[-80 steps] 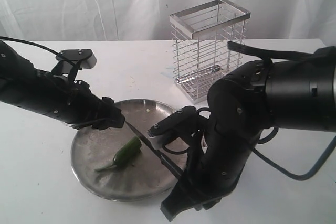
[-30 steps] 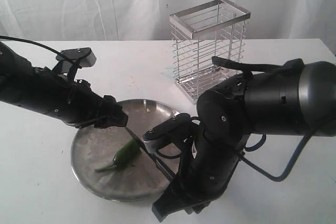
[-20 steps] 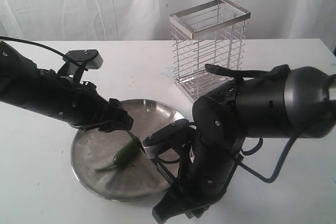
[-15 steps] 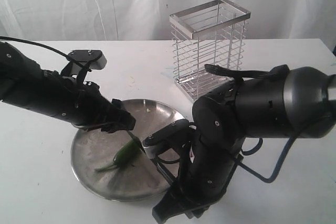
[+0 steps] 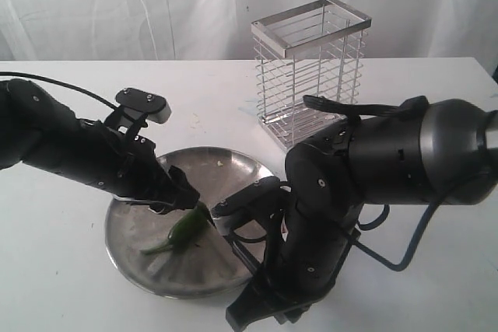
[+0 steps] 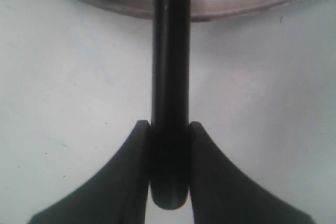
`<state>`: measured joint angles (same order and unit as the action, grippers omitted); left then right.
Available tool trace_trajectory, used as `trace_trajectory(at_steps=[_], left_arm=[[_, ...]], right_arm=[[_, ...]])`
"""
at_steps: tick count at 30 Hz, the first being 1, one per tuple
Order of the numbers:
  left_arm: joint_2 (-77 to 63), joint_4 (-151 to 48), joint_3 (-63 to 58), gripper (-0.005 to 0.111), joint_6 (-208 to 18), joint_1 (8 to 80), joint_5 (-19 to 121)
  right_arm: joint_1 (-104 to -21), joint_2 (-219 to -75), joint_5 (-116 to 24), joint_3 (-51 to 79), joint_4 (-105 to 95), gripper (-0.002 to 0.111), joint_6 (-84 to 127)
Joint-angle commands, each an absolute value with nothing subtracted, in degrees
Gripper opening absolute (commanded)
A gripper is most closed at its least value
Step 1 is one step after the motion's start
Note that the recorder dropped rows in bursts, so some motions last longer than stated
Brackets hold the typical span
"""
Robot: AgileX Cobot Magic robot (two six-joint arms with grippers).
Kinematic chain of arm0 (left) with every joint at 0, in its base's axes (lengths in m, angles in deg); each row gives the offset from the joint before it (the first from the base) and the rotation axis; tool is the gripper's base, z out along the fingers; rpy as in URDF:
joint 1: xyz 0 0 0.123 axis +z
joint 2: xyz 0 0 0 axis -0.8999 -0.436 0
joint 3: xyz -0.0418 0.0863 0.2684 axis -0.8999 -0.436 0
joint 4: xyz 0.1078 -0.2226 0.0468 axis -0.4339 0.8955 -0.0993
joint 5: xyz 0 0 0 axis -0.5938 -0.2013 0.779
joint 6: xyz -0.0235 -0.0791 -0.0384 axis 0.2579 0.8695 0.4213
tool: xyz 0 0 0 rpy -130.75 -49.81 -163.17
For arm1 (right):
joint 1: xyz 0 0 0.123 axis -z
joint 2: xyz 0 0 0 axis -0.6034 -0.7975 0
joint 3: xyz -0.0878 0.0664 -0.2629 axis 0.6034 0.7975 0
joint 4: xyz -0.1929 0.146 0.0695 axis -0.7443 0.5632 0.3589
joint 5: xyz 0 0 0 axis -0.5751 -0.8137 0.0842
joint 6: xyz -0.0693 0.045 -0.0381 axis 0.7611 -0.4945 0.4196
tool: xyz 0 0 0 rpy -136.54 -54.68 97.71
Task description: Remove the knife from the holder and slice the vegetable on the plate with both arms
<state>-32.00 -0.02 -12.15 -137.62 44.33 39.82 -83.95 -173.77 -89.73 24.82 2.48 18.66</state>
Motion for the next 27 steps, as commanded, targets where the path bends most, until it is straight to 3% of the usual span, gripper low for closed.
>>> trace_trajectory(at_steps=[1,27], left_arm=[[-31.9,2.8,-12.5,0.067,-138.5,44.1,41.2],[-44.5,2.9,-10.0,0.067,-140.7,44.1,46.8]], right_arm=[[-84.0,-173.7,-89.5,24.7,2.5,0.001,19.1],[-84.0,-173.7,-91.0,24.7,2.8,0.001,19.3]])
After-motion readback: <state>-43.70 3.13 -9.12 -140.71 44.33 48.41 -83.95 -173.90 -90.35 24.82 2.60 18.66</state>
